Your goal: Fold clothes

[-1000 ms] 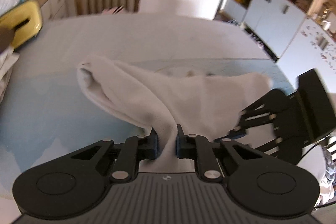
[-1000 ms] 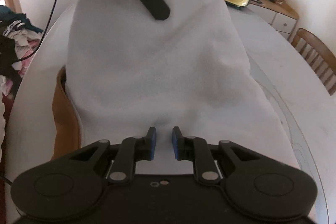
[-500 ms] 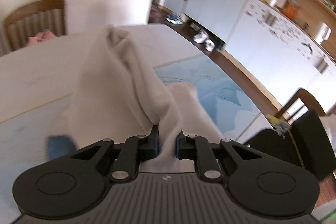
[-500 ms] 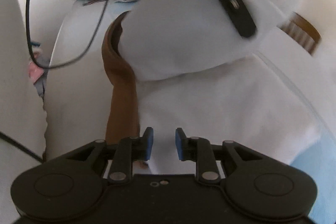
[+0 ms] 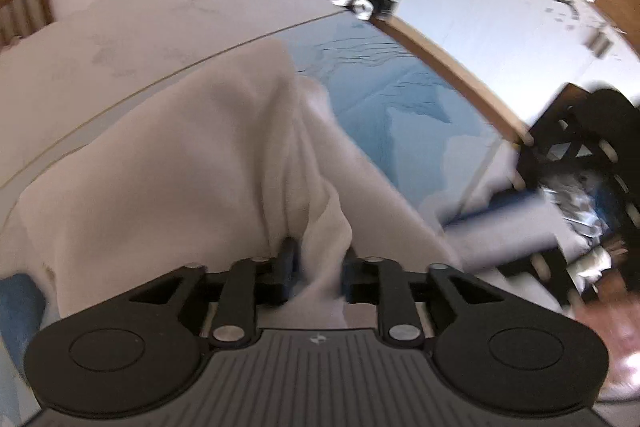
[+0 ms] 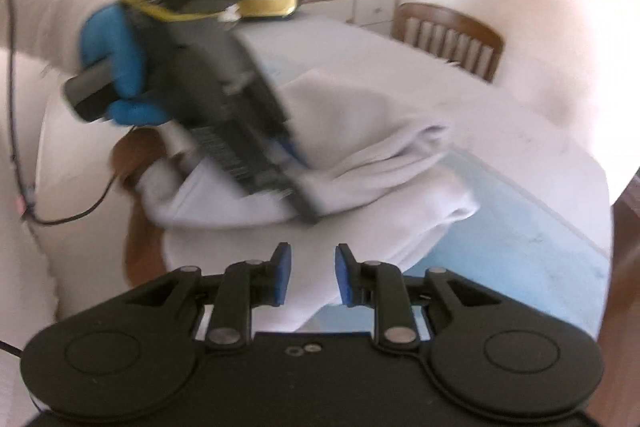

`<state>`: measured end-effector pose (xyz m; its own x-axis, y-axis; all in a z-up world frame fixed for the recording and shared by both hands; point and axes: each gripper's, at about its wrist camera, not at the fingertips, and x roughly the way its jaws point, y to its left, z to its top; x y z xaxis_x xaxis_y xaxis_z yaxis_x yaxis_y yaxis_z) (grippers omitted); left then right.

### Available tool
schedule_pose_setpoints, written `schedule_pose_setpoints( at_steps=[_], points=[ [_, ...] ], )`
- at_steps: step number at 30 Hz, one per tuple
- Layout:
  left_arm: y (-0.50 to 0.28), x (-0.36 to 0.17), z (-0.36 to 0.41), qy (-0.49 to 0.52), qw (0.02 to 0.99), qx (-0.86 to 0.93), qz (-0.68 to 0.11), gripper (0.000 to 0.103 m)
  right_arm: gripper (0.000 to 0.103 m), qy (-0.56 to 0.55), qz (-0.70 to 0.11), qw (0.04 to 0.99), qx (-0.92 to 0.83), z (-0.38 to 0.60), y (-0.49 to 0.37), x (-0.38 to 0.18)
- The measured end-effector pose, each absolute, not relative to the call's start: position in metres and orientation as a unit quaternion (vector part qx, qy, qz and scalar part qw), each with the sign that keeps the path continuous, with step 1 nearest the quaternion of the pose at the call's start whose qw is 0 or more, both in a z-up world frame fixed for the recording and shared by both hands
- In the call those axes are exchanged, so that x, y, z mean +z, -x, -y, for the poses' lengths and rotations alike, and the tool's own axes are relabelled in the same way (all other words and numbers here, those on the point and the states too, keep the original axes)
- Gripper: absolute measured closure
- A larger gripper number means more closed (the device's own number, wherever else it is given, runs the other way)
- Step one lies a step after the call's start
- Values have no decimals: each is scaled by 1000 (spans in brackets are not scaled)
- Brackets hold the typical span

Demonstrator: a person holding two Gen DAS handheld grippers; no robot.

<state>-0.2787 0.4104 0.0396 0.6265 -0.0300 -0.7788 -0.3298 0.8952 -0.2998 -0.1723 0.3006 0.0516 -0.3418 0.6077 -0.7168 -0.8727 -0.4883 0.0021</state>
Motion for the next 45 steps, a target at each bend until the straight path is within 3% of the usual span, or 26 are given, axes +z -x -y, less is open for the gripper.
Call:
schedule_pose_setpoints(
  at_steps=[1,2,9,12,15,17,25,30,34,41,45],
  points=[
    [281,43,-410,214,878,74,-422,51,0,332,-195,471,794,-304,167,54],
    [282,46,-409,215,880,63,-420,45,0,332,-193,473,793,-307,166,56],
    [354,92,-423,195,903,104,-368,43,0,316,-207,464,801,-311,165,66],
    [379,89,-451,189,890,202,-361,45,0,299,-224,439,817,-309,181,76],
    [383,66,-466,173,875,241,-381,67,0,300,-237,417,824,-317,203,78],
    [374,49,-465,150,873,239,-399,69,0,306,-240,400,830,-319,219,79],
    [338,20,-465,130,873,223,-414,70,0,426,-227,426,765,-324,228,31],
    [330,16,-471,134,874,213,-415,69,0,380,-294,460,747,-316,195,21],
    [328,18,-473,122,872,210,-424,69,0,342,-308,469,754,-316,199,51],
    [331,23,-473,115,878,200,-420,69,0,200,-499,481,693,-344,194,45],
    [330,21,-475,123,880,200,-414,69,0,172,-563,500,635,-356,195,27]
  ],
)
